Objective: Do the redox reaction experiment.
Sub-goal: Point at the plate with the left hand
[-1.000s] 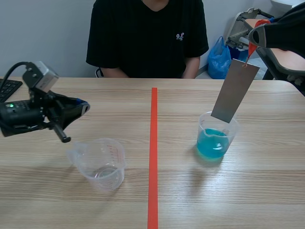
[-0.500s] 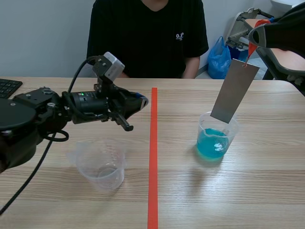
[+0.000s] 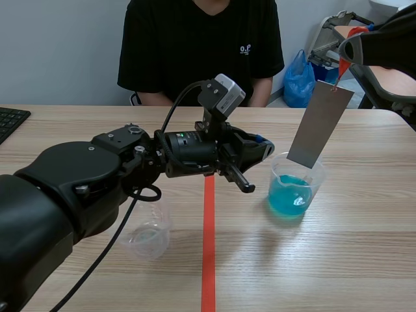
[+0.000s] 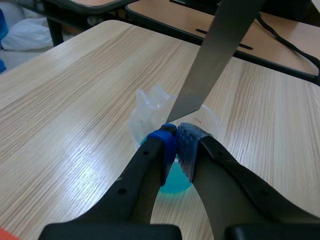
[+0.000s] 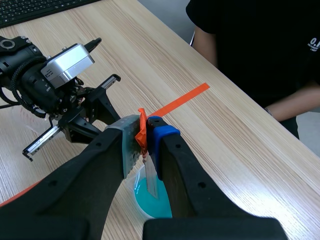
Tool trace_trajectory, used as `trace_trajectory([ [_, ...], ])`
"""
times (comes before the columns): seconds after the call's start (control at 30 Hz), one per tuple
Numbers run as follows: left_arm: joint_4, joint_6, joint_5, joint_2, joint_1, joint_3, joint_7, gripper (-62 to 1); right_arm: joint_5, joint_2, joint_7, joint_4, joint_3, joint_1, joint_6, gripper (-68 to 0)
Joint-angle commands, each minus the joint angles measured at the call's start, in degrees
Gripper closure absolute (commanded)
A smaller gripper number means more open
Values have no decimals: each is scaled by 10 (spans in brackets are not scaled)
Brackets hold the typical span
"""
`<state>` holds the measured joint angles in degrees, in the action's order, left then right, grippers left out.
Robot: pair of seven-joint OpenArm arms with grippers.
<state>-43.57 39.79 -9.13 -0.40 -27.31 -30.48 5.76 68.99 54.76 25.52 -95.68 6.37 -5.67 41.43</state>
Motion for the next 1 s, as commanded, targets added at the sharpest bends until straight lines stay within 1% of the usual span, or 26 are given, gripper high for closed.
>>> trace_trajectory([
  [0.0, 1, 1, -8, 5, -7, 2, 7, -36, 7, 8, -8, -6, -12, -7, 3, -15],
  [0.2, 7, 1, -8, 2, -7, 3, 17, -36, 7, 8, -8, -6, -12, -7, 3, -15],
  [0.4, 7, -3, -35, -6, -9, 4, 24, -36, 7, 8, -8, -6, -12, -7, 3, -15],
  [0.53, 7, -3, -40, -6, -14, 4, 24, -36, 7, 8, -8, -6, -12, -7, 5, -15],
  [0.63, 7, -11, -40, -6, -14, 4, 23, -36, 7, 8, -8, -6, -12, -7, 5, -15],
  [0.73, 7, -11, -40, -6, -14, 4, 23, -36, 7, 8, -8, -6, -12, -7, 5, -15],
  [0.83, 7, -11, -49, -6, -14, 4, 23, -36, 7, 8, -8, -6, -12, -7, 5, -15],
  [0.97, 7, -11, -49, -6, -14, 4, 23, -36, 7, 8, -8, -6, -12, -7, 5, -15],
])
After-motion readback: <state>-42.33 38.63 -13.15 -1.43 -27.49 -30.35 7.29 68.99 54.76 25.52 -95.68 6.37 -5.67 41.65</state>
